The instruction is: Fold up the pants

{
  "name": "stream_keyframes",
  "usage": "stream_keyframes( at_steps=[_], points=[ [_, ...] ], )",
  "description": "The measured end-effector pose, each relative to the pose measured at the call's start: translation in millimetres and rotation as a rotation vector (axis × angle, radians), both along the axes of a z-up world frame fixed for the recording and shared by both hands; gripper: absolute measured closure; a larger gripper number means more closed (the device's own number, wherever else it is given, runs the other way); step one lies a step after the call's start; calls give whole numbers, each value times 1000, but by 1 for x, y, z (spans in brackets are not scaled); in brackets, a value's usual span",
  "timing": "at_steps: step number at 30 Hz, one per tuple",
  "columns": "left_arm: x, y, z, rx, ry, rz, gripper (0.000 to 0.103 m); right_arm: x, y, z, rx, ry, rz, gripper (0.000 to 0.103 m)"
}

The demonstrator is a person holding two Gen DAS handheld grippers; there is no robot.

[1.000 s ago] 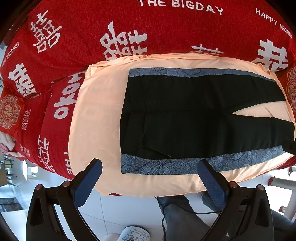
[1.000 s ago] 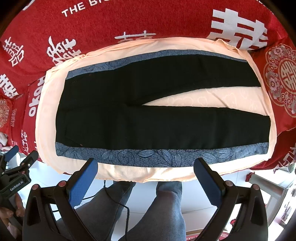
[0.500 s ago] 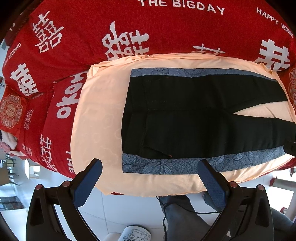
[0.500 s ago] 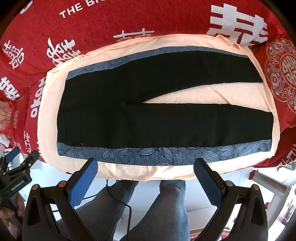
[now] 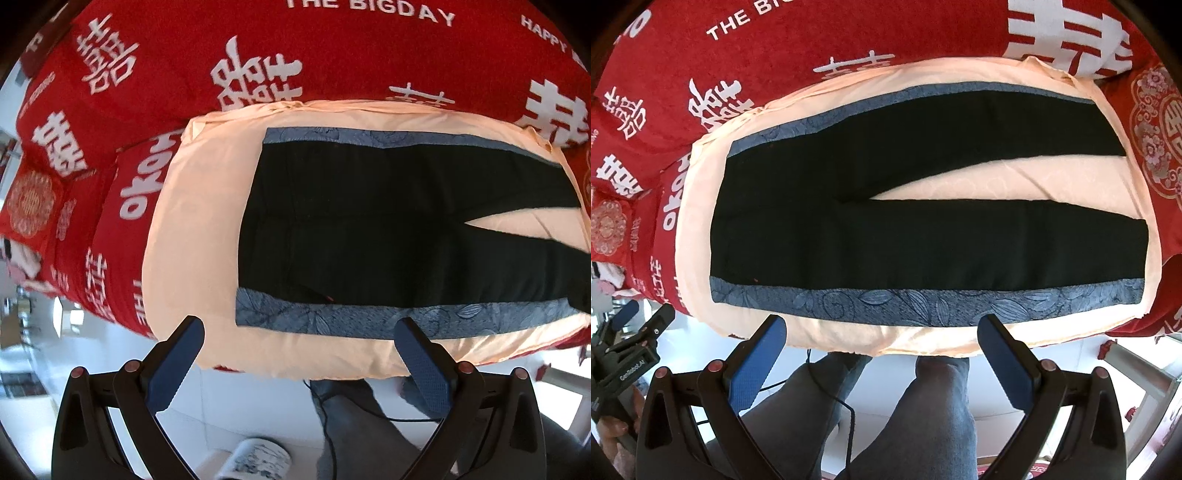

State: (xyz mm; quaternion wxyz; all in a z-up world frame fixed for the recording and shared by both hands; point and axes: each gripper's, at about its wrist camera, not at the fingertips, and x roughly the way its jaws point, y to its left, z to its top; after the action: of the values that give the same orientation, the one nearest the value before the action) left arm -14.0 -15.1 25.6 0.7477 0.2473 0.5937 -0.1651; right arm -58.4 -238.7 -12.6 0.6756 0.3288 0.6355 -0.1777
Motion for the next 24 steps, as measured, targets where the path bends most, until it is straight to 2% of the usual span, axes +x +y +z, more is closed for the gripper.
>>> stream_keyframes(
  at_steps=[8, 14, 17, 19, 24],
  points=[
    [-22, 2, 0, 6, 7, 144, 0, -24, -19, -12, 73, -48, 3, 0],
    [-20, 12, -7, -32, 35, 206, 0, -18, -15, -19, 112, -84, 1, 0],
    [-9, 21, -23, -57, 57, 191, 0, -13, -7, -31, 149, -108, -30, 0],
    [2, 31, -44, -78, 106, 192, 0, -7, 5, -46, 194, -124, -65, 0],
    [25, 58, -92, -125, 181, 228, 0, 14, 51, -93, 346, -169, -96, 0]
  ],
)
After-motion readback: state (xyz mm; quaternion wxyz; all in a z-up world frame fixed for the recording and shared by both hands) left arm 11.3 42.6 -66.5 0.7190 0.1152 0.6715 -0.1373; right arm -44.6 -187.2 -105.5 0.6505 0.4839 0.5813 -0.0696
